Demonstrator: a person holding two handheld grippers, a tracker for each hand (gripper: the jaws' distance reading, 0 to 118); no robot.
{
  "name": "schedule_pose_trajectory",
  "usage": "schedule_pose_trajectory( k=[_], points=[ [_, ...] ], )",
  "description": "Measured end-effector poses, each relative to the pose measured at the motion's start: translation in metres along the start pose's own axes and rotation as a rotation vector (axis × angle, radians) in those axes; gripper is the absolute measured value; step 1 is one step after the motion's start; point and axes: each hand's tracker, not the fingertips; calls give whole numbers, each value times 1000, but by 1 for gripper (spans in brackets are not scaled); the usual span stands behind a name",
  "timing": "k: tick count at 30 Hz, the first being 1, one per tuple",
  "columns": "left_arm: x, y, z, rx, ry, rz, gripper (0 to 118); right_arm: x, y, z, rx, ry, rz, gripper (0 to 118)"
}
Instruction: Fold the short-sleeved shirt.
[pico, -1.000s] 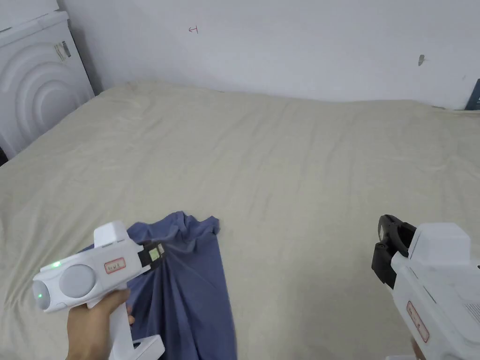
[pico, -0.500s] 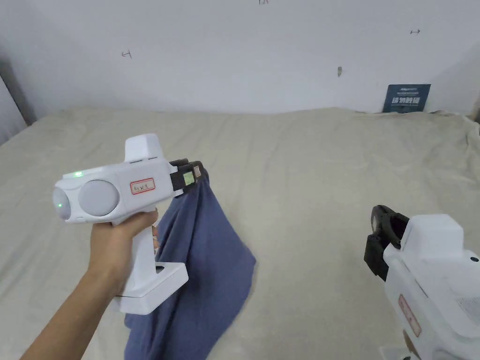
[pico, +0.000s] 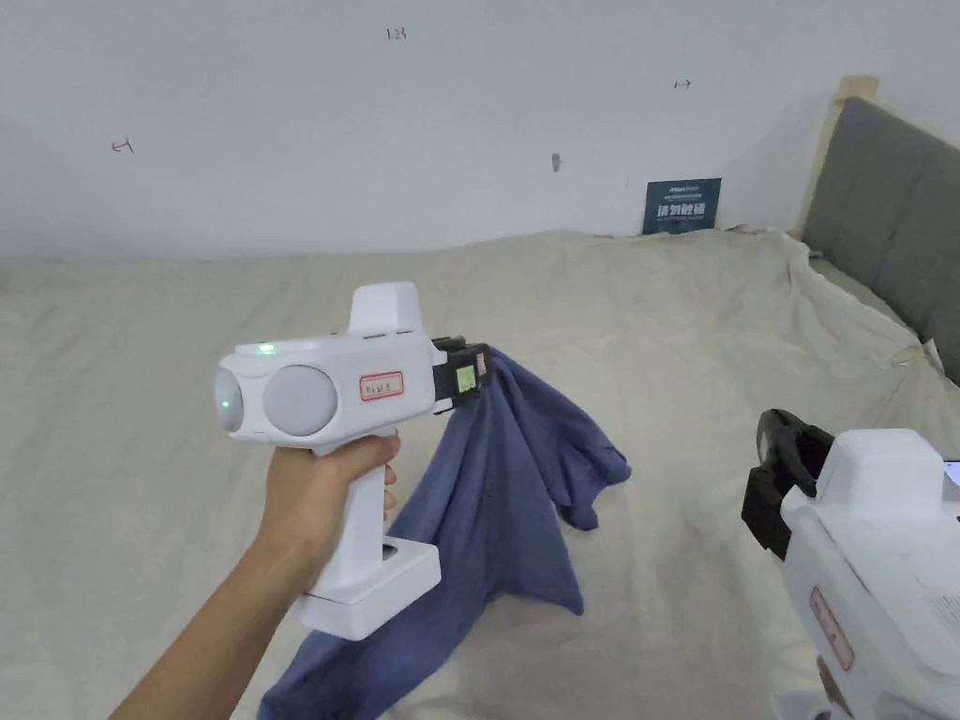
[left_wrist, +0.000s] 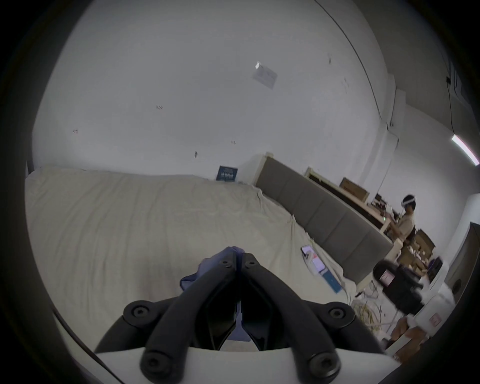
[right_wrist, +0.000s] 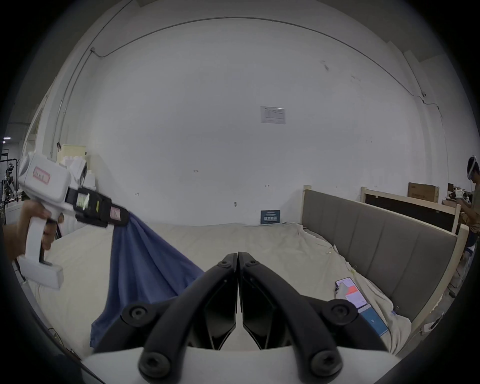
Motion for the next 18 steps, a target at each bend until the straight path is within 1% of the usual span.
schedule_pose_trajectory(
  k=[2,4,7,11,15,18],
  points=[
    [-4,-18,-19,-74,-16,-3,0,2,-3,1,-6,-8,-2,0],
    [-7,-40,-38,-148,11,-10,0,3,-4,2,-14,-10,-2,0],
    [-20,-77,-63,-260,89,-28,0,3,-7,2,-29,-6,-3,0],
    [-40,-120,-88,-410,140,2,0,2,-11,-1,-44,-4,-1,0],
    [-49,-159,-109,-496,173,-10,0,-1,-15,-7,-61,2,-4,0],
    [-55,-183,-121,-545,185,17,0,-2,-19,-10,-74,9,-3,0]
  ],
)
